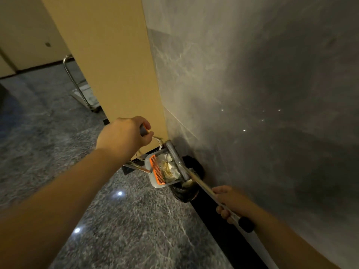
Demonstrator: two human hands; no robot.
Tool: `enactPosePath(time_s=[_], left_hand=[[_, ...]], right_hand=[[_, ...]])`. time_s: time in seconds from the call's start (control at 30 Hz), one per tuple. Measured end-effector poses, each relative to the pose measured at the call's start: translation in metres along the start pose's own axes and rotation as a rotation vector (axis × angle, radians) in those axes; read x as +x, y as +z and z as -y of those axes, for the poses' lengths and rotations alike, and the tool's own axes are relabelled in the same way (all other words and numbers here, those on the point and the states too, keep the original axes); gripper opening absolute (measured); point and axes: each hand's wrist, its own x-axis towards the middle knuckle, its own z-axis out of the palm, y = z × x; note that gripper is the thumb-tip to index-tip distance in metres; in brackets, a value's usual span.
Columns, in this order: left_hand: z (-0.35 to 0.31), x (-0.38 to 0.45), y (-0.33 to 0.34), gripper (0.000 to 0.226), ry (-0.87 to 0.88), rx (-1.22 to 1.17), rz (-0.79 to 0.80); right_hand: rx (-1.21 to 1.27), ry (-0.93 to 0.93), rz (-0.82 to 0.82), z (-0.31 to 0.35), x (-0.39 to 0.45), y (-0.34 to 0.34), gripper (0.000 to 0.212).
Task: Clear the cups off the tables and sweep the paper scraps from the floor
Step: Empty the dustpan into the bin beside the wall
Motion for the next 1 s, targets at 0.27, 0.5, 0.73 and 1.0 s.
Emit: enactPosePath(time_s=[0.27,0.5,0.73,1.0], left_hand=[[-0.072,0.006,0.021,0.023,-0.063,0.072,0.101],[-0.143,-0.018,0.043,0.027,-0.123,0.137,0.102],[-0.174,-0.006,0.05,0.028,-0.02,0.236,0.236],[-0.186,0.012,0.047,0.034,0.148,0.374,0.309]], right_hand=[[-0.075,-0.01,0.084,-0.016,0.029,-0.092,0.016],[-0.191,-0.091,0.097,-0.022,0.034,-0.155,0.02],[-0.14,-0.065,0.101,-0.034,0.036,-0.158,0.03],[0.125,0.02,0.19,-0.028,0.034,-0.166,0.012]])
